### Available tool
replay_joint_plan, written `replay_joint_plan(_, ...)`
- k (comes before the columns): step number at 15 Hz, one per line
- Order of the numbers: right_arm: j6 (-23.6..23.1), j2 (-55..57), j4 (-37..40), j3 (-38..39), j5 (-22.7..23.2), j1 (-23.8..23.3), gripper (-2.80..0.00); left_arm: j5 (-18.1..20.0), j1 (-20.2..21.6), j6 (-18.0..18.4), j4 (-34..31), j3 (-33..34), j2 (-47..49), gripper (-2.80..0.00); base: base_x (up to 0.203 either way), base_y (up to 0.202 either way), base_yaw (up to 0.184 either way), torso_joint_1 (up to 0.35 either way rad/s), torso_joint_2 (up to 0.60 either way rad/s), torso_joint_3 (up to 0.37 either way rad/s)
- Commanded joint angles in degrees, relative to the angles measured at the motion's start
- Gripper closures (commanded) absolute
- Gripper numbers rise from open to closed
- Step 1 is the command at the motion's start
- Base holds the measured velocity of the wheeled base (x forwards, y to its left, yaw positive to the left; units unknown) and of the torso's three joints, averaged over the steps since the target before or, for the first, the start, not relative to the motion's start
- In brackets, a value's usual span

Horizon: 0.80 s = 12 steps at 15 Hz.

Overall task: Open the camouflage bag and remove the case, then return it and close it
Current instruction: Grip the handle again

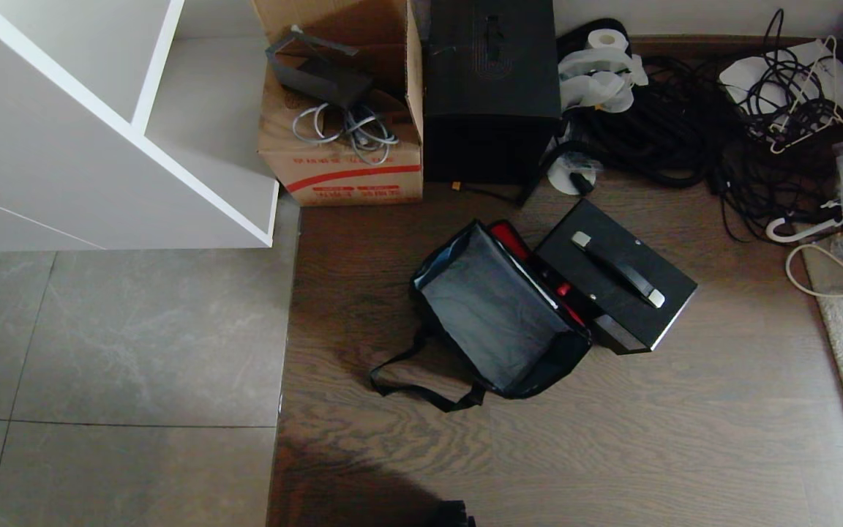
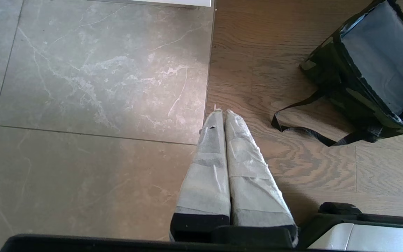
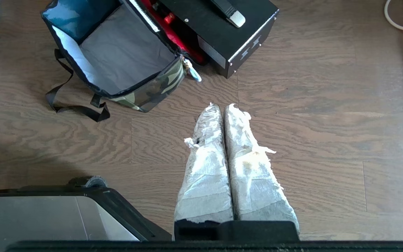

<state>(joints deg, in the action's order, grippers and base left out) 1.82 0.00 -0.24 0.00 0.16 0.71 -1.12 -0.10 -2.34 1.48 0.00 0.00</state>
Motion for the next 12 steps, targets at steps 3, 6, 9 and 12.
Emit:
replay_joint_plan(3, -0.1, 0.1, -0.1, 0.0, 0.0, 0.0, 0.0, 0.0, 0.0, 0.0, 0.0, 0.4, 0.0, 0.0, 0.0, 0.0, 0.0, 0.0, 0.0, 0.0)
replay_joint_plan(6, -0.7, 0.1, 0.0, 0.0, 0.2, 0.0, 0.0, 0.0, 0.1, 0.0, 0.0, 0.5, 0.0, 0.0, 0.0, 0.0, 0.0, 0.0, 0.0, 0.0)
replay_joint_plan(9, -1.7, 0.1, 0.0, 0.0, 0.5, 0.0, 0.0, 0.0, 0.0, 0.0, 0.0, 0.5, 0.0, 0.0, 0.0, 0.0, 0.0, 0.0, 0.0, 0.0)
replay_joint_plan(12, -1.6, 0.1, -0.1, 0.0, 0.2, 0.0, 0.0, 0.0, 0.0, 0.0, 0.0, 0.4, 0.0, 0.0, 0.0, 0.0, 0.0, 0.0, 0.0, 0.0)
